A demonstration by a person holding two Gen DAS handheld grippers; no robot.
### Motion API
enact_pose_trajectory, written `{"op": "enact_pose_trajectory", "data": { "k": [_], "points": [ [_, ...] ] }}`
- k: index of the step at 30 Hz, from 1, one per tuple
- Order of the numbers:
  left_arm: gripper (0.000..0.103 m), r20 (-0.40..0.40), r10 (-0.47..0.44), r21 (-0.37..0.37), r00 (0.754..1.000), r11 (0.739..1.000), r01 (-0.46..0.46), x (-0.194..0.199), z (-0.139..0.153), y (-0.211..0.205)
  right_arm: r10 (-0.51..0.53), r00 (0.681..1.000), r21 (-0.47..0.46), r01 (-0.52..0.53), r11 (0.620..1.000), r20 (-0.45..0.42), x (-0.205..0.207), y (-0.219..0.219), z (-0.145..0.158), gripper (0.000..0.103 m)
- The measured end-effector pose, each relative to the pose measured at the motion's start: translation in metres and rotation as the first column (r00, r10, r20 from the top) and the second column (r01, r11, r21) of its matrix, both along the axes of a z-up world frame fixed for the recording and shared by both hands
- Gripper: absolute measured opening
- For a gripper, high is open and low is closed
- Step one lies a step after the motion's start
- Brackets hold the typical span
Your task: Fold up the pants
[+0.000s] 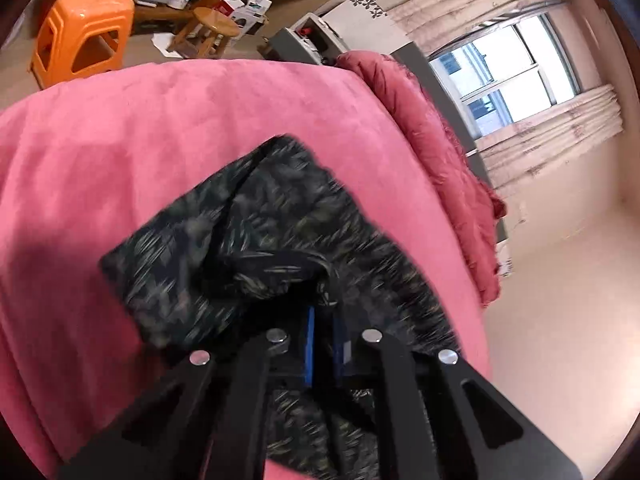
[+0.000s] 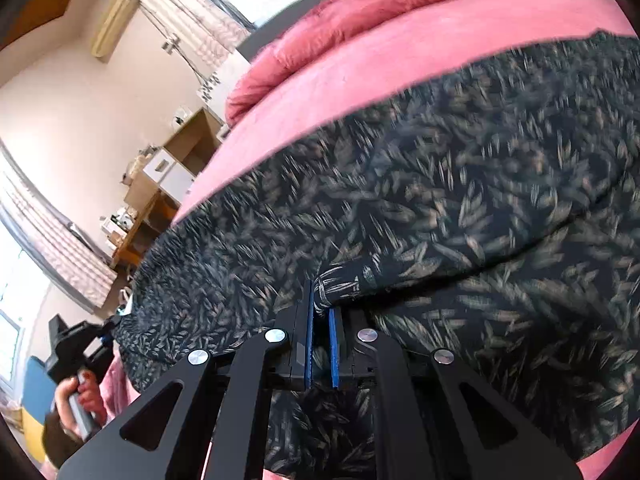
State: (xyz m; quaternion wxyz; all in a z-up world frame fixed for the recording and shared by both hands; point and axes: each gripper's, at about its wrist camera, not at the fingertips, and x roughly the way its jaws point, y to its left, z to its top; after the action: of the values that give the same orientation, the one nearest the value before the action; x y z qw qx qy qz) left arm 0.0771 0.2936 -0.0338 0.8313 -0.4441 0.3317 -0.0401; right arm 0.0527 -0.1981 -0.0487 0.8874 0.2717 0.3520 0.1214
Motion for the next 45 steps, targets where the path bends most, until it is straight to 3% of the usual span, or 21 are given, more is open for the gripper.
{"op": "enact_pose_trajectory", "data": {
  "k": [5,9,12,14,17,22,27,29,32,33,35,40,42,45],
  "points": [
    [0.005,0.15,-0.048,0.031,0.987,0.999,0.044,-0.022,0.043,0.009,0.031,0.99,0.0,-0.031,1.0,0.136,-0.029,-0.004,0.042,0.005],
    [0.005,0.074,-0.063,0.126,0.995,0.991,0.054,-0.036,0.025,0.014,0.087,0.992,-0.003,-0.087,0.996,0.091,-0.046,0.002,0.033,0.005],
    [0.005,-0.01,-0.033,0.088,0.999,0.996,0.034,-0.04,-0.01,0.022,0.107,0.994,-0.062,-0.107,0.992,0.006,-0.045,0.012,0.013,0.005],
    [0.005,-0.037,-0.024,0.069,0.999,0.997,0.026,-0.041,-0.026,0.023,0.104,0.993,-0.04,-0.107,0.994,-0.056,-0.04,0.011,-0.001,0.005],
    [0.005,-0.019,-0.028,0.099,0.999,0.995,0.03,-0.042,-0.022,0.019,0.105,0.993,-0.011,-0.106,0.994,-0.053,-0.038,0.007,-0.002,0.005],
    [0.005,0.067,0.021,0.047,0.998,0.999,-0.024,-0.056,-0.015,0.028,0.132,0.991,0.013,-0.132,0.991,0.028,-0.05,0.003,0.012,0.005],
    [0.005,0.007,0.031,0.1,0.999,0.994,-0.032,-0.06,-0.027,0.024,0.154,0.988,-0.032,-0.155,0.987,-0.03,-0.051,0.009,0.002,0.005],
    [0.006,-0.013,0.027,0.17,1.0,0.985,-0.024,-0.057,-0.023,0.019,0.15,0.987,-0.022,-0.151,0.988,-0.063,-0.045,0.009,-0.003,0.005],
    [0.012,-0.026,0.034,0.242,0.999,0.97,-0.027,-0.058,-0.019,0.012,0.146,0.987,0.011,-0.145,0.989,-0.068,-0.044,0.007,0.0,0.009],
    [0.018,-0.025,0.049,0.239,0.999,0.97,-0.041,-0.061,-0.018,0.013,0.142,0.987,0.022,-0.141,0.99,-0.074,-0.045,0.003,0.002,0.016],
    [0.032,0.004,0.088,0.224,0.996,0.971,-0.087,-0.069,-0.015,0.017,0.108,0.991,0.042,-0.105,0.994,-0.073,-0.051,-0.006,0.007,0.044],
    [0.048,0.126,0.213,0.296,0.969,0.924,-0.241,-0.096,0.009,0.017,-0.021,0.999,0.014,0.021,1.0,-0.034,-0.073,-0.049,0.028,0.046],
    [0.05,0.152,0.197,0.332,0.969,0.913,-0.238,-0.095,0.017,0.008,-0.105,0.994,0.022,0.106,0.994,-0.028,-0.078,-0.077,0.034,0.046],
    [0.064,0.16,0.097,0.394,0.982,0.906,-0.154,-0.081,0.023,-0.019,-0.241,0.969,0.135,0.248,0.959,-0.06,-0.079,-0.127,0.037,0.046]
  ]
}}
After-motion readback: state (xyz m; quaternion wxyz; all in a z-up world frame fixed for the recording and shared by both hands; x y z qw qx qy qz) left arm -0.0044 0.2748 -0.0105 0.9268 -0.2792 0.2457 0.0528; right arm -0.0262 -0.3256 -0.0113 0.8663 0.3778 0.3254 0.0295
